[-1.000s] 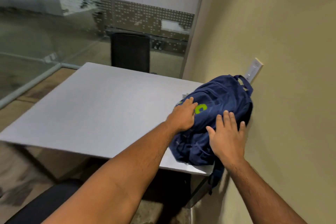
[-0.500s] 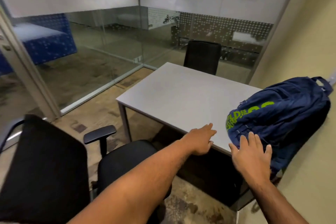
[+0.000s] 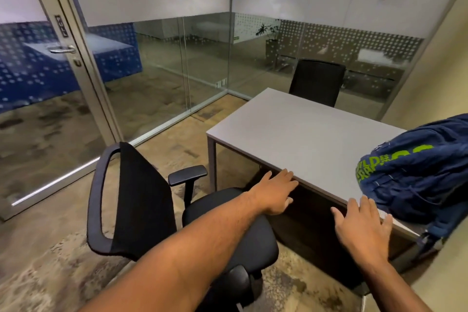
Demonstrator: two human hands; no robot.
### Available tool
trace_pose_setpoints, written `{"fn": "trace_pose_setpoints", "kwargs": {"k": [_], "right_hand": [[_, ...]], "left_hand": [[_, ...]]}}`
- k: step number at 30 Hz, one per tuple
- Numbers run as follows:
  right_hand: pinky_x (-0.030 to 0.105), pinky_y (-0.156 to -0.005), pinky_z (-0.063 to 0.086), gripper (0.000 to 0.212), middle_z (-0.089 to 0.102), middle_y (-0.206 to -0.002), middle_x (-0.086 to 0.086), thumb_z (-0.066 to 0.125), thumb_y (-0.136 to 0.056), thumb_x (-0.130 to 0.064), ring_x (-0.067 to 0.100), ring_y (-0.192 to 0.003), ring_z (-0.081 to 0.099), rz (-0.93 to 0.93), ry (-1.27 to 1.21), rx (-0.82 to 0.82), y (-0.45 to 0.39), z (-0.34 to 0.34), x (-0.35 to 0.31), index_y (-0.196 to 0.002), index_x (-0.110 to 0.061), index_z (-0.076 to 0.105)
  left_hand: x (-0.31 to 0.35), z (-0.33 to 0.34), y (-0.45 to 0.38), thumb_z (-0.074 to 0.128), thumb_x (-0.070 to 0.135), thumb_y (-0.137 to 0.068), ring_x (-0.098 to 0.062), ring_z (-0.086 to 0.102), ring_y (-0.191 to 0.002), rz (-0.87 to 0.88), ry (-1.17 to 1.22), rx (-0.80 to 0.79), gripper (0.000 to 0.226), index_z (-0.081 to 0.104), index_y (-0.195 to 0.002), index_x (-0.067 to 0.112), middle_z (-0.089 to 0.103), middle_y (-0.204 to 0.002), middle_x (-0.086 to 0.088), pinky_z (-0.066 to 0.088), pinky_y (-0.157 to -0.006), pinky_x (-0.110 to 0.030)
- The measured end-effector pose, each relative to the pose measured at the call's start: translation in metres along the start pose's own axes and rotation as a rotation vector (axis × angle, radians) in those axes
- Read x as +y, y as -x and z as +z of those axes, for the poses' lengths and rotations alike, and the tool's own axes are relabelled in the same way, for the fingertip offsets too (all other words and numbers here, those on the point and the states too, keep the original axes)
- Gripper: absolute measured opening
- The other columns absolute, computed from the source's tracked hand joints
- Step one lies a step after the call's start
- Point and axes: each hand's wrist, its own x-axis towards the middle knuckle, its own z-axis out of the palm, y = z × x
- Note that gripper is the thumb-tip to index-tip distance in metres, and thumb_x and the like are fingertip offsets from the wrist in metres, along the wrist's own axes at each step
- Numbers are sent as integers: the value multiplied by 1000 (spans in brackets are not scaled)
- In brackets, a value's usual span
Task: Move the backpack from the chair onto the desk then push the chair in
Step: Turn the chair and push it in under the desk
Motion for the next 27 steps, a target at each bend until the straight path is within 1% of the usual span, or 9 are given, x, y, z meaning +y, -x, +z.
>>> {"fn": "trace_pose_setpoints", "kwargs": {"k": [5,10,14,18,22,24,27], "right_hand": [[59,-113,28,59,48,-150,9,40,-97,-59,27,-145,36,80,23,12,14,-3,-50,-137,-17,53],[60,-112,30,62,47,-152,11,45,-96,-58,28,-145,36,241,44,15,30,-11,-110,-140,-13,50],[61,-113,29,67,44,-156,13,50,-95,-56,29,-147,34,382,27,24,46,-22,-157,-145,-11,47],[63,-115,26,72,41,-158,16,55,-94,-54,32,-148,34,460,42,45,68,-34,-193,-149,-8,44],[66,-112,31,74,44,-157,20,58,-94,-52,35,-146,39,505,56,80,81,-41,-216,-149,-5,45],[66,-111,32,74,43,-157,20,57,-95,-53,36,-146,39,524,67,86,92,-43,-226,-151,-6,43],[62,-115,27,74,35,-163,16,44,-99,-57,33,-151,31,561,84,73,107,-45,-241,-157,-11,34]], "left_hand": [[-43,-4,13,46,38,-105,-24,-9,-156,92,-43,-16,68,12,-161,18,-3,-170,-8,1,-124,-57],[-95,-8,22,46,44,-103,-23,-16,-154,251,-102,-39,77,3,-161,19,-12,-169,-8,-5,-121,-56],[-128,-13,27,46,46,-102,-23,-17,-154,358,-153,-53,79,1,-161,18,-13,-169,-8,-6,-122,-55],[-144,-16,29,45,50,-102,-24,-17,-154,419,-179,-57,82,-1,-161,17,-14,-168,-9,-7,-121,-56],[-150,-14,26,43,57,-99,-23,-17,-154,475,-156,-51,88,-3,-161,12,-13,-169,-9,-7,-122,-54],[-152,-13,29,42,57,-99,-23,-17,-154,507,-148,-50,90,-4,-160,10,-13,-169,-10,-6,-122,-53],[-154,-11,35,41,59,-99,-23,-15,-155,553,-120,-52,91,-4,-160,9,-12,-169,-11,-5,-123,-52]]}}
